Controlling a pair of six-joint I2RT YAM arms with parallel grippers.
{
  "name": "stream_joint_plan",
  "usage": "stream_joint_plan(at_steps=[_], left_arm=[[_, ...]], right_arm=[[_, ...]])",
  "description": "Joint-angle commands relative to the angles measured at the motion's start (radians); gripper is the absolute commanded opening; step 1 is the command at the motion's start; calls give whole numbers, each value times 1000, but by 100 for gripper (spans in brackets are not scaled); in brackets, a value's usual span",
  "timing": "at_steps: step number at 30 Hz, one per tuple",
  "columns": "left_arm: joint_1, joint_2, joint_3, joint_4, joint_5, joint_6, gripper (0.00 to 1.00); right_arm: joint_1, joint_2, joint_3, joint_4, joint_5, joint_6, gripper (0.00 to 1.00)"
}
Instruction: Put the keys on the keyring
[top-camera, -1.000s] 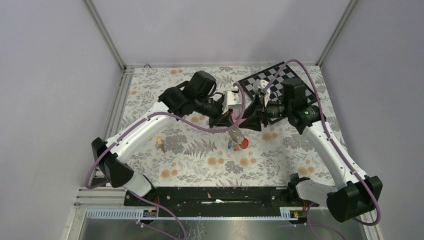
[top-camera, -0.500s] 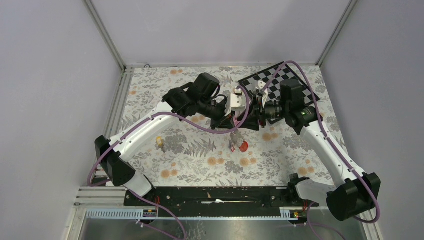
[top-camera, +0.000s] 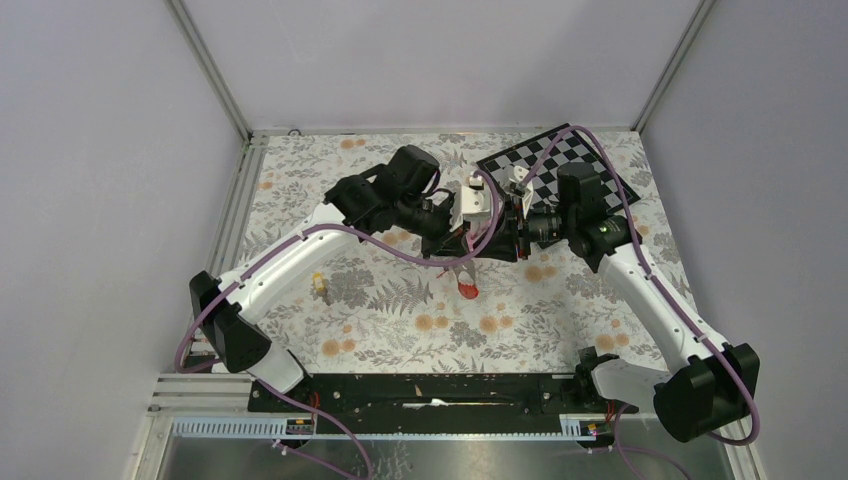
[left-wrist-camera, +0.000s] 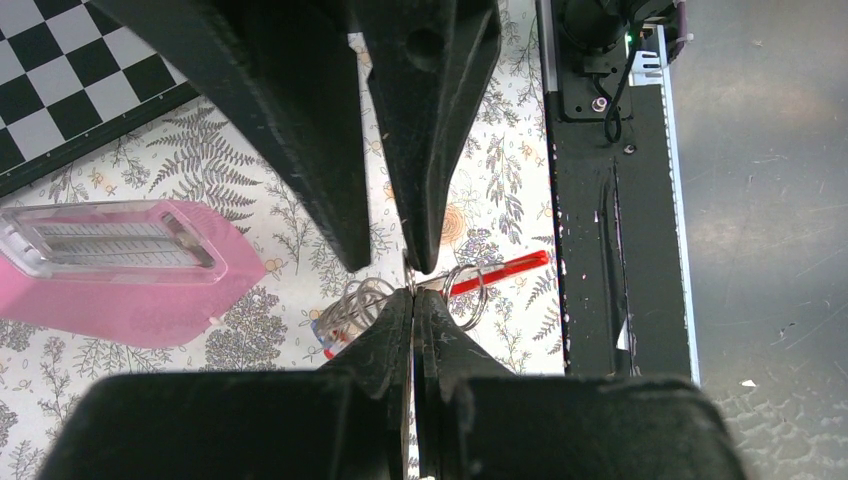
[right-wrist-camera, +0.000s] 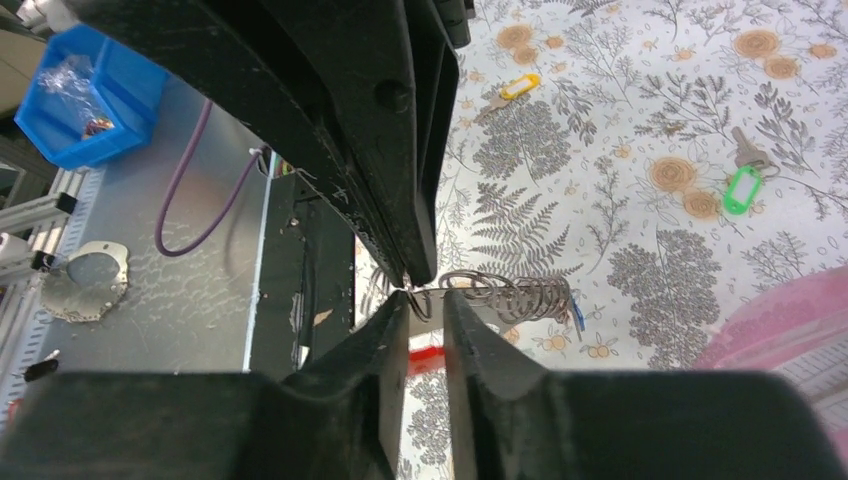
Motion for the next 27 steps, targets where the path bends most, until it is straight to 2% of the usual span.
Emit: stream_joint_plan(at_steps=[1, 5, 8, 12, 16, 20, 23, 24, 27], left_arm=[[-6, -3, 43, 60, 14, -27, 0], [-3, -2, 41, 75, 31, -39, 0], [10, -10, 20, 105, 50, -61, 1], [111, -42, -39, 207, 182, -185, 29], [215, -98, -169, 430, 369, -365, 43], [246, -143, -285, 605, 432, -480, 47], [247, -145, -313, 666, 437, -536, 47], [247, -142, -316, 682, 436, -558, 47], [248, -137, -333, 743, 421, -608, 47]], right_arm=[[9, 1, -10, 71, -27, 34, 20], [9, 1, -21, 102, -16, 55, 2], [-7, -2, -13, 127, -14, 90, 0], [-39, -6, -18, 249, -37, 223, 0], [-53, -2, -57, 428, -67, 407, 0], [-71, 10, -133, 731, -95, 672, 0], [-89, 27, -219, 1127, -96, 932, 0], [-95, 33, -232, 1182, -91, 979, 0], [-98, 36, -220, 1128, -88, 951, 0]])
